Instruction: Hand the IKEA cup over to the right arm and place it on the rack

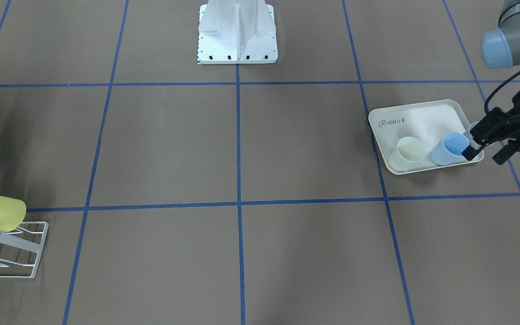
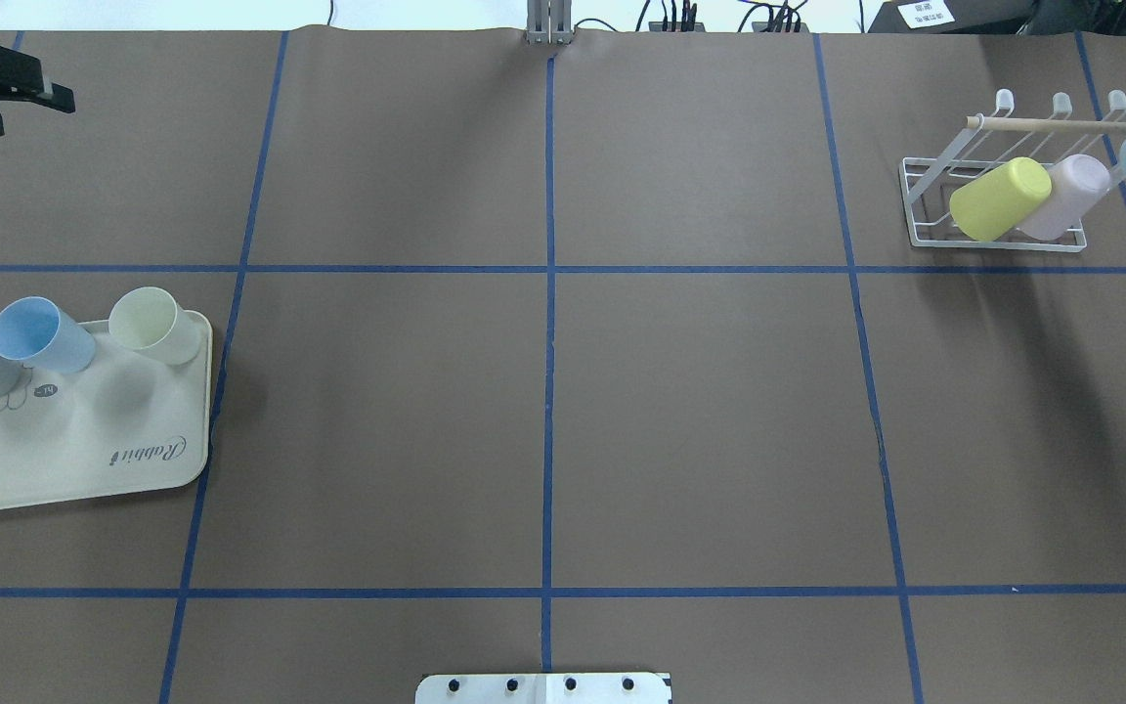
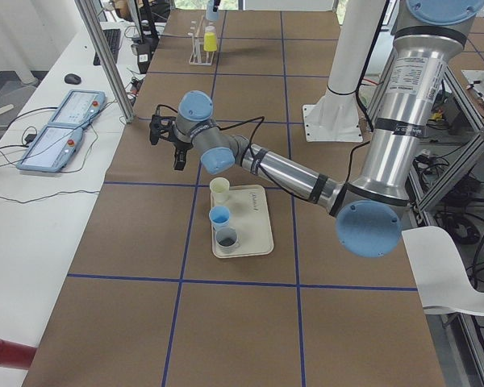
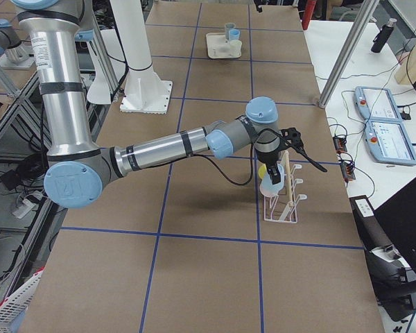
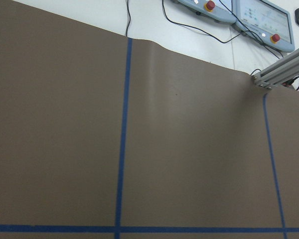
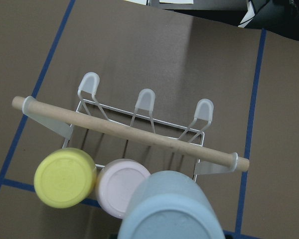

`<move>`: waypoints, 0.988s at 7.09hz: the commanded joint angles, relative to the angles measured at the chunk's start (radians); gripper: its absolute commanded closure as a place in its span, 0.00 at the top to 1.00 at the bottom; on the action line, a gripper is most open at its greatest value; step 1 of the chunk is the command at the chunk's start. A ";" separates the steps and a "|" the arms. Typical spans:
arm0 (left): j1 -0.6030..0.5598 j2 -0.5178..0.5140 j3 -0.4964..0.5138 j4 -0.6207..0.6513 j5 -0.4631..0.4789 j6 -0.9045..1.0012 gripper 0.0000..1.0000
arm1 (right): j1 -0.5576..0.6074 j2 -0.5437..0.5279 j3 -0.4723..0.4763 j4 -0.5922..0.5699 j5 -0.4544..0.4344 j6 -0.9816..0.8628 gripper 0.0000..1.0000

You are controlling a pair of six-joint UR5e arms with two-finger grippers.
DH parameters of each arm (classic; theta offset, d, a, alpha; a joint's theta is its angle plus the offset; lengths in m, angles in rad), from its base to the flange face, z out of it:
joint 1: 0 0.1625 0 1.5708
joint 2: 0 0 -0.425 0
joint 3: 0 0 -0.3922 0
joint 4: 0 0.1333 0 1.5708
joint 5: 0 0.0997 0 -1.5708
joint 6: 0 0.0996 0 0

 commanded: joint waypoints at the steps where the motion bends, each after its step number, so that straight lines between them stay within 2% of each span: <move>1: -0.034 0.015 -0.079 0.201 0.084 0.203 1.00 | 0.000 0.032 -0.042 -0.018 0.002 -0.002 0.22; 2: -0.028 0.029 -0.131 0.273 0.122 0.207 1.00 | 0.000 0.034 -0.052 -0.019 0.000 0.000 0.22; 7: -0.026 0.080 -0.179 0.279 0.127 0.218 1.00 | -0.007 0.072 -0.140 -0.009 -0.003 0.001 0.22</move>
